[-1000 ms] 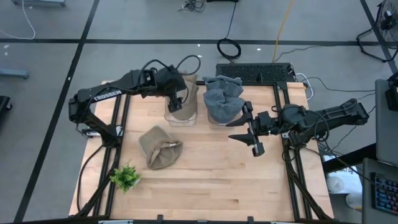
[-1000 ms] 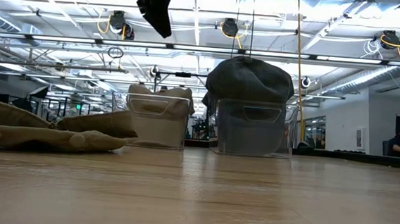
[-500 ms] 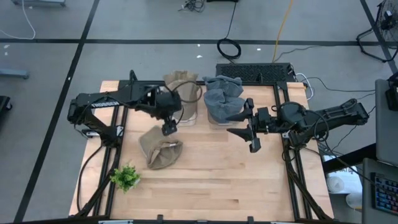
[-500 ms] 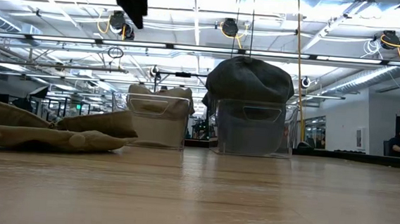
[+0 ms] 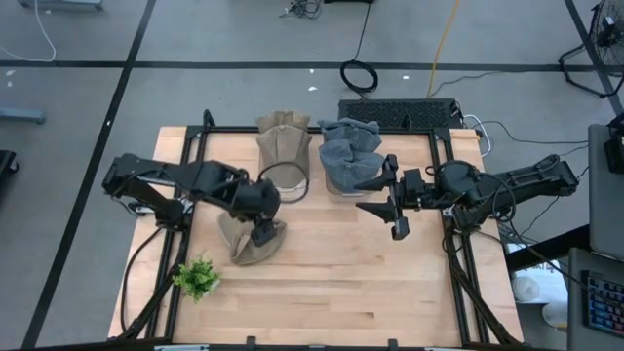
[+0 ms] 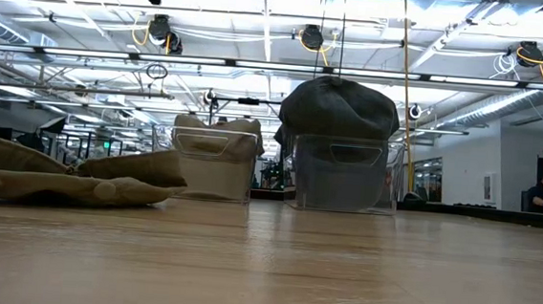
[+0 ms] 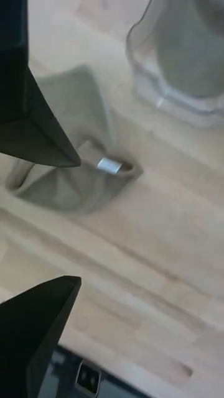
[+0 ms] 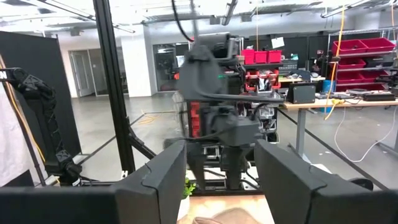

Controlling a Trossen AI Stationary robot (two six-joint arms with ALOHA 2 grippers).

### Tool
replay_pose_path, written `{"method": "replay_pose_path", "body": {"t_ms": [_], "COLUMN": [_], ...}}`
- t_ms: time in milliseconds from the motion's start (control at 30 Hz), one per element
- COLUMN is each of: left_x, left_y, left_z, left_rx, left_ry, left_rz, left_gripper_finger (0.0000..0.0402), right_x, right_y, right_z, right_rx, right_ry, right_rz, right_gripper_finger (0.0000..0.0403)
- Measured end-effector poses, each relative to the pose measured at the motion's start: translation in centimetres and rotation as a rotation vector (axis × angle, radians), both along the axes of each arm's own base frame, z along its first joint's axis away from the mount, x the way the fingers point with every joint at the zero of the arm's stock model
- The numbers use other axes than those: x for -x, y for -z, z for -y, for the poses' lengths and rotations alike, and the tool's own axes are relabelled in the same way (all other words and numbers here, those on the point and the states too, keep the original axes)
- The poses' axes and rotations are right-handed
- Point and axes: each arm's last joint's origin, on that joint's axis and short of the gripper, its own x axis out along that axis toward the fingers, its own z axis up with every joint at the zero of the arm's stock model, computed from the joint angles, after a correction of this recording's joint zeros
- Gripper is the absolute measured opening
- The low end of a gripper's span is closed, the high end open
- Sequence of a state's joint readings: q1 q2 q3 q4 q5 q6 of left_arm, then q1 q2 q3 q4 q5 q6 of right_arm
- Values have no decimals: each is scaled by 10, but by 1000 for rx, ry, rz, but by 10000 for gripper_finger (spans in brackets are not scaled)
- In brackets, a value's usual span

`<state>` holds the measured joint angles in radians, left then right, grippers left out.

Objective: Pick & Place hat
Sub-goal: Put the brown cap into the left transparent bin

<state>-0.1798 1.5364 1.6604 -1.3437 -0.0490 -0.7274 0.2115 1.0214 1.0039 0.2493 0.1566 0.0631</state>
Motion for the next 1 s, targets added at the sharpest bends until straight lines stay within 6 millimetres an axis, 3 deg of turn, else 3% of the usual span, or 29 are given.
{"method": "replay_pose_path", "body": {"t_ms": [300,533,733,1000], "left_x": [9,23,32,25], "left_y": [0,2,31,74], "left_z": [38,63,73,77], "left_rx": [70,25,-47,-81], "left_ry": [-60,53,84,141], "left_rz": [-6,-43,-151,-130], "left_gripper_finger": [294,277,261,250], "right_x": [0,0,0,0], "right_y": [0,0,0,0], "right_z": [0,0,0,0], "right_rx": [19,33,48,49], "right_ry": [3,2,4,4], "right_rz": [1,1,2,2], "right_gripper_finger": [180,180,180,180]}}
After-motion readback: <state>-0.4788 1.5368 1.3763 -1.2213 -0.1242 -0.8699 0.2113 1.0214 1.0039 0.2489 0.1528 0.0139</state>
